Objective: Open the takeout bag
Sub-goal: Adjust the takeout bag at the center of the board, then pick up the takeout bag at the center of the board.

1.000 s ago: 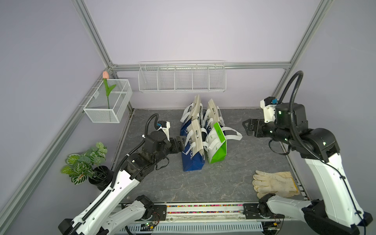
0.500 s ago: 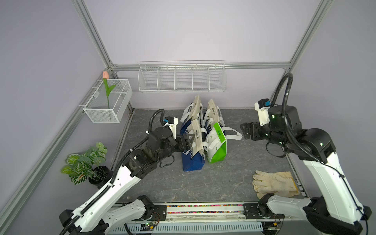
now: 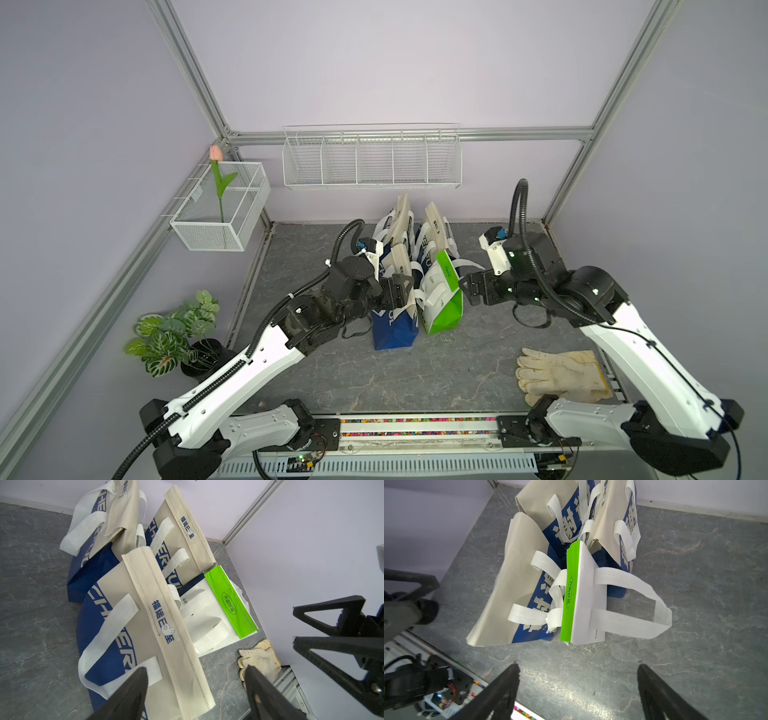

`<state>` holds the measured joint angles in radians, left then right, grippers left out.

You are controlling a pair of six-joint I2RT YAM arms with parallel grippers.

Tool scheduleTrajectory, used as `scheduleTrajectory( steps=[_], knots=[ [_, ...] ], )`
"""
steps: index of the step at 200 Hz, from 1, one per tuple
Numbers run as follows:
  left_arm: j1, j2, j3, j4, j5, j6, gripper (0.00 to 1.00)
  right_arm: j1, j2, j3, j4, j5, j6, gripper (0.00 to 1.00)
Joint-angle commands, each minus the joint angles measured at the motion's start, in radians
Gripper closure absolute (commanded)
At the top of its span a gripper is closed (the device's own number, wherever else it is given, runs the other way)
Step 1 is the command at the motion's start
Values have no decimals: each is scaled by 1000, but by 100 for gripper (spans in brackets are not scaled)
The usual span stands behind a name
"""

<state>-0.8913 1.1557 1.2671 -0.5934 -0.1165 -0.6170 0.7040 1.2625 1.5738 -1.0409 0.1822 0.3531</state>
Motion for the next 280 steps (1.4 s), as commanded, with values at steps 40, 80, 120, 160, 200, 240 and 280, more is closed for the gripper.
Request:
scheduleTrajectory(
  steps=[40,80,120,160,200,240,280],
  knots=[
    [-4,158,140,-85,-122,35,24,-8,100,25,44,-25,-14,48],
    [-4,270,216,-132,-115,57,28,-12,113,1,23,-31,-21,72],
    [-3,333,258,-154,-114,97,41,-36,60,-66,54,-46,-14,93],
    [-4,355,259,-197,-209,112,53,-54,49,-66,53,-74,-29,93],
    [4,340,244,-201,-265,136,85,-52,50,-21,17,-148,-54,93],
    [39,314,255,-233,-354,195,100,-45,43,14,-54,-170,-88,93],
    [75,261,249,-235,-444,294,100,-44,56,24,-62,-134,-87,40]
  ],
)
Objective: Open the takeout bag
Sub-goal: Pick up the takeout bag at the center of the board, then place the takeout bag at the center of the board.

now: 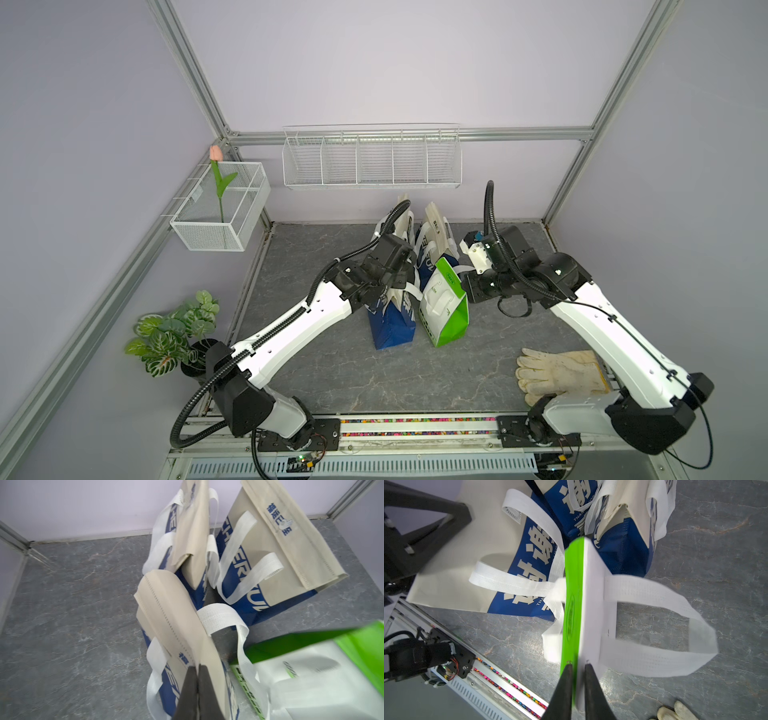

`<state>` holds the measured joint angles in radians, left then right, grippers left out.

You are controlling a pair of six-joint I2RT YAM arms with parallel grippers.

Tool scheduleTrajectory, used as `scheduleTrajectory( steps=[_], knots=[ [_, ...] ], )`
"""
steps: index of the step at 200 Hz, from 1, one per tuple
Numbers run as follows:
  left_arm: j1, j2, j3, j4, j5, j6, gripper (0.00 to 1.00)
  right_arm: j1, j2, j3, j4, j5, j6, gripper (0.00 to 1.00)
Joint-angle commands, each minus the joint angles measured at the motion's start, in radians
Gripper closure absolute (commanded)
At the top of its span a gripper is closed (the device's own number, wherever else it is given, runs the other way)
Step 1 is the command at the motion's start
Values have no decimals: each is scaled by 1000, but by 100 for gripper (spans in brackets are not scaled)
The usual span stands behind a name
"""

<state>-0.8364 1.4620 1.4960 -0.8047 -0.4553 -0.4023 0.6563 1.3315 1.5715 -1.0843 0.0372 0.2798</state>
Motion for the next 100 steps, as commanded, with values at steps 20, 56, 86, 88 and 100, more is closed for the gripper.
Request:
scheduleTrajectory(
  steps=[20,56,86,88,100],
  knots=[
    [55,-62,16,-30,-121,116,100,1,-3,27,-6,11,-14,30],
    [121,-91,6,3,-93,177,100,-1,34,27,12,-18,-14,43],
    [142,-73,2,36,-52,220,100,0,50,38,17,-31,-21,67],
    [143,-71,2,38,-50,219,100,-1,52,38,16,-29,-23,67],
    [146,-59,-2,48,-35,216,100,0,55,42,14,-25,-26,70]
  ],
)
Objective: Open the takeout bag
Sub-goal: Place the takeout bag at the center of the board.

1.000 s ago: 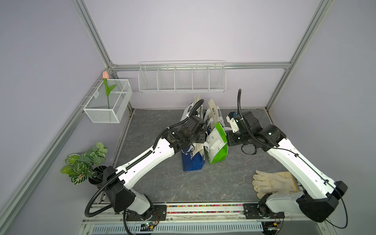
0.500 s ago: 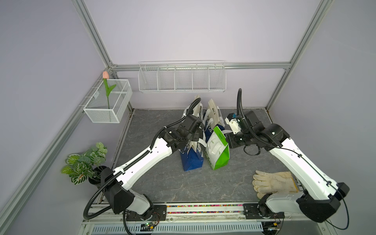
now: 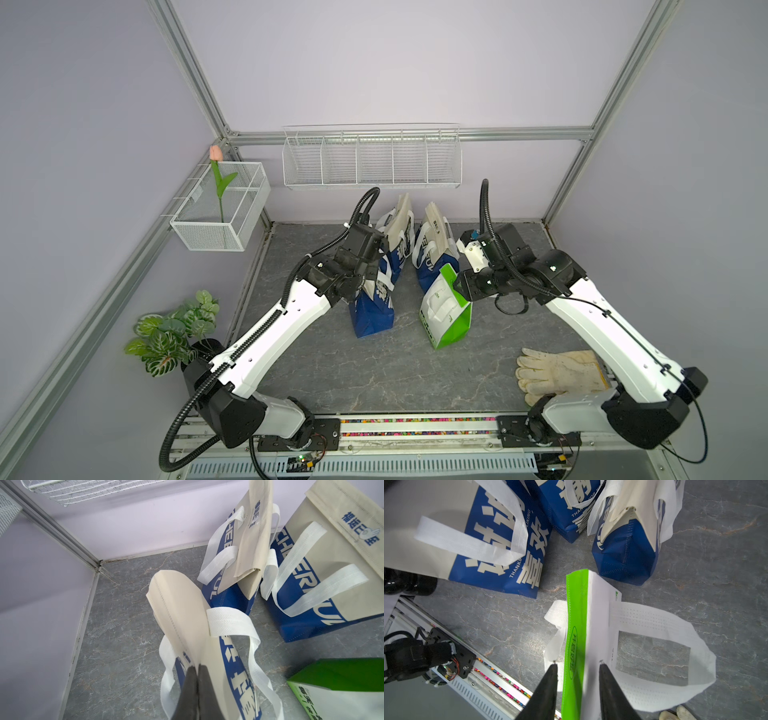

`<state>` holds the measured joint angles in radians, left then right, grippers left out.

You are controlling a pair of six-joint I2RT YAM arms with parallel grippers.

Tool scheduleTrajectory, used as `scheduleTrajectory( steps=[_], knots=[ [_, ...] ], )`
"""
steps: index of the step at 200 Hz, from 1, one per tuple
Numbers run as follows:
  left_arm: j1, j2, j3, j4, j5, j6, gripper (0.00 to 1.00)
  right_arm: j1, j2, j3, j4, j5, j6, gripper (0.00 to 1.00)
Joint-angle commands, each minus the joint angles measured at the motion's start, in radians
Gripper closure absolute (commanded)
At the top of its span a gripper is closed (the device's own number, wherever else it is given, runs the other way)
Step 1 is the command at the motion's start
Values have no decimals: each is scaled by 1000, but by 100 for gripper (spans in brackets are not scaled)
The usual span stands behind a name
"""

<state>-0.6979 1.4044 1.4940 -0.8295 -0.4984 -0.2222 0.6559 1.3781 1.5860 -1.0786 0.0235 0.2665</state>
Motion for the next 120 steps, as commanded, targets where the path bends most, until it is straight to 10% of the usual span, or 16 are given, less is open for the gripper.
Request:
scheduleTrajectory(
  steps=[1,37,84,120],
  knots=[
    [7,0,1,73,10,35,100,0,8,29,7,-11,-13,70],
    [11,15,-1,88,51,-4,100,-2,20,24,-2,12,-20,71],
    [11,-12,4,53,104,-48,54,-3,-9,-6,42,-23,-47,93],
    [11,-76,79,-49,174,-132,41,-5,-34,-12,60,-86,-105,93]
  ],
)
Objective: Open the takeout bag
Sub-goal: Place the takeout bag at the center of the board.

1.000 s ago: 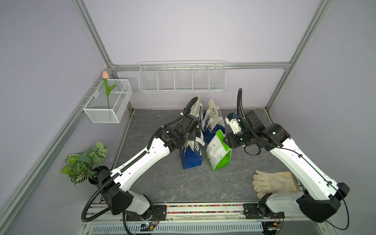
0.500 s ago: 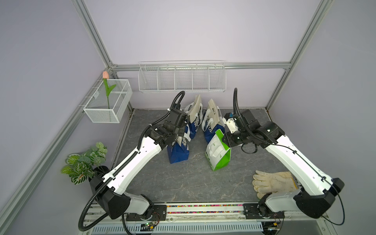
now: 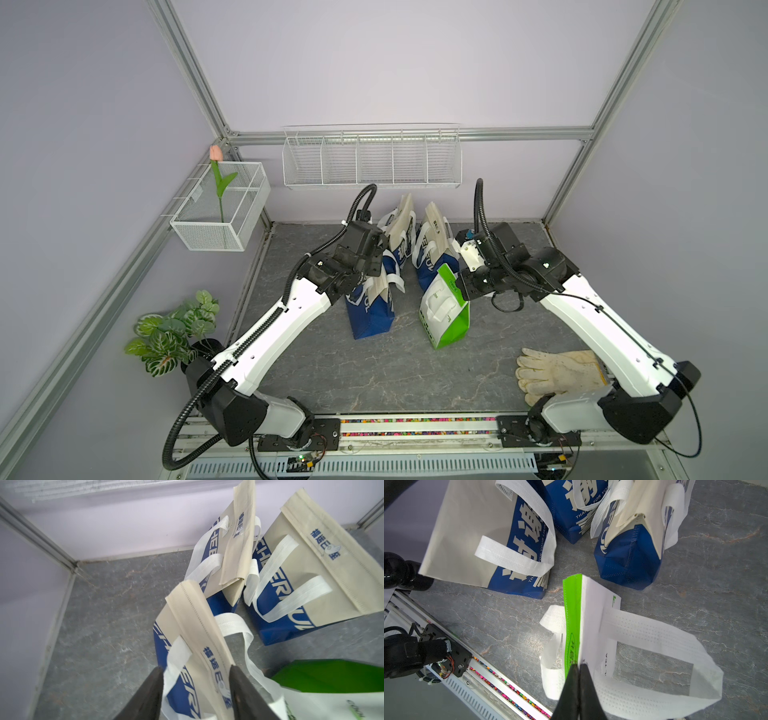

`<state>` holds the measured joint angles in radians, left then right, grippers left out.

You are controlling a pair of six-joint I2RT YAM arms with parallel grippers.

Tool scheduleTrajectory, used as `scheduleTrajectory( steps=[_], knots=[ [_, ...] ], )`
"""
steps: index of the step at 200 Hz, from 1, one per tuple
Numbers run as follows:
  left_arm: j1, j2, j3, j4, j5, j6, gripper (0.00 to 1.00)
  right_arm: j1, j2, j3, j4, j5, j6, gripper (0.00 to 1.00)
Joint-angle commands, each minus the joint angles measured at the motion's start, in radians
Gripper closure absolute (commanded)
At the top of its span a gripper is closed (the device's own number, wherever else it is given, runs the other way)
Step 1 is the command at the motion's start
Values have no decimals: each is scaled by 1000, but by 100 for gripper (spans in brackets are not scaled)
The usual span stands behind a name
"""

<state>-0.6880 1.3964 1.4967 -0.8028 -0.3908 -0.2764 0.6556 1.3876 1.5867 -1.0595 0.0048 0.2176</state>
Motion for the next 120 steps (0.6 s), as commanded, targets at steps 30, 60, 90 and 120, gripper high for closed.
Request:
scheduleTrajectory(
  steps=[30,60,90,120],
  knots=[
    [-2,-139,44,-1,388,-161,38,-5,-68,0,35,-180,-125,93],
    [-60,-177,-125,211,648,-332,38,-4,-104,-35,43,-225,-138,85],
    [-142,-167,-242,368,674,-435,43,-3,-162,-147,111,-177,-78,51],
    [-141,-175,-330,468,706,-516,50,6,-253,-258,191,-159,-23,31]
  ],
)
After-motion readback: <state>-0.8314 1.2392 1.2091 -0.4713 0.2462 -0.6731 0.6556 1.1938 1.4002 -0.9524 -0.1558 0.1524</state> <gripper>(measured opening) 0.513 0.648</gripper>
